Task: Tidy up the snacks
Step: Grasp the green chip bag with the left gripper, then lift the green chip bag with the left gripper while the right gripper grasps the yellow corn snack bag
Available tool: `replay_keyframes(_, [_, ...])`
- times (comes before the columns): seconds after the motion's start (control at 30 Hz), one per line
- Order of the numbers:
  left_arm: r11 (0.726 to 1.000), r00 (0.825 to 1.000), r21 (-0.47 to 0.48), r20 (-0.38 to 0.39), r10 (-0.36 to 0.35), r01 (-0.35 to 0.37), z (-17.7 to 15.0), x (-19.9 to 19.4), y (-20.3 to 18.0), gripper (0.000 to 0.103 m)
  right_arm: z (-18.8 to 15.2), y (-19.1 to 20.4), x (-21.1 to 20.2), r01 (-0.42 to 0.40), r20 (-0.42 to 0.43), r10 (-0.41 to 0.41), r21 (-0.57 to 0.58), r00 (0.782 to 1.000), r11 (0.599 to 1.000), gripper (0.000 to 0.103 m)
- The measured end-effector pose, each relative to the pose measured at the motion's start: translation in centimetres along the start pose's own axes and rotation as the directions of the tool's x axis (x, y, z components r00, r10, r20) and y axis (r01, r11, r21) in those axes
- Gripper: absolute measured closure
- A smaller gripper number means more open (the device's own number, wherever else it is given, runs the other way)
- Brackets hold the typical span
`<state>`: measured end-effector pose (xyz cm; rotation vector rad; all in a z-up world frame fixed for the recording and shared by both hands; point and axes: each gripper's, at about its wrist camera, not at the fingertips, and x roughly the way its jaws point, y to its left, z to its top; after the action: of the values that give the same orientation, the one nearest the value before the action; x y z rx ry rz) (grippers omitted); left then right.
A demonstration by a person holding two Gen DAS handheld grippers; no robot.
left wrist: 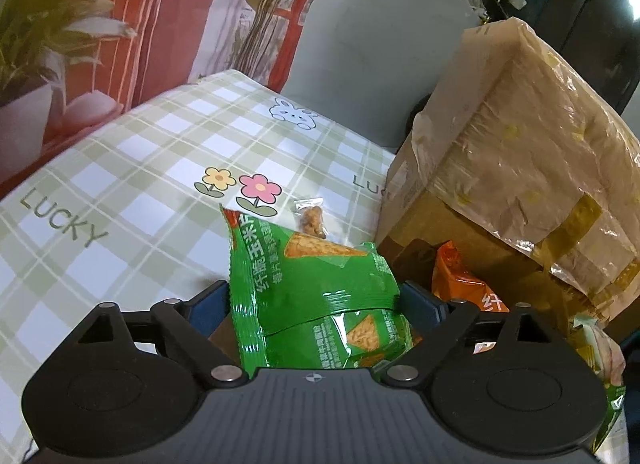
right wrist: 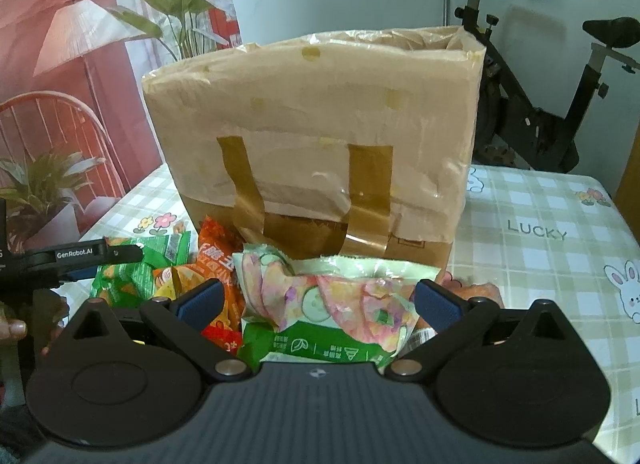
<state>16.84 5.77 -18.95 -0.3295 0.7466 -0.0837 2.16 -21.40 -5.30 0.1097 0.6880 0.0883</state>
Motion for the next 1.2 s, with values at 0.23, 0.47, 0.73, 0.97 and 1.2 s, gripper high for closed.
replay_keyframes(0.23, [0.999, 1.0, 0.02, 0.003, -0.031, 0.031, 0.0, -0.2, -0.2, 0.025, -0.4, -0.2, 0.3, 0.005, -0.02, -0.005, 0.013, 1.0, 1.0, 0.0])
replay_keyframes(0.47, [0.992, 0.992, 0.121, 0.111, -0.053, 0.039, 0.4, -2.0, -0.6, 0.036, -0.3, 0.1, -0.1, 0.009, -0.009, -0.009, 0.004, 1.0, 1.0, 0.0])
replay_keyframes(0.73, [0.986, 0.981, 0.165, 0.188, -0.056, 0.025, 0.5, -5.9, -0.9, 0.037, -0.2, 1.3, -0.8, -0.009, 0.007, 0.009, -0.016, 1.0, 1.0, 0.0])
replay_keyframes(0.97, [0.986, 0.972, 0.167, 0.229, -0.049, 0.01, 0.2, -7.6, -1.1, 0.037, -0.3, 2.7, -1.2, -0.037, 0.009, 0.037, -0.036, 0.999, 0.999, 0.0])
replay_keyframes(1.2, [0.978, 0.973, 0.209, 0.224, -0.056, 0.008, -0.4, -9.3, -1.1, 0.038, -0.3, 4.8, -1.4, -0.088, -0.002, 0.089, -0.072, 0.996, 0.993, 0.001])
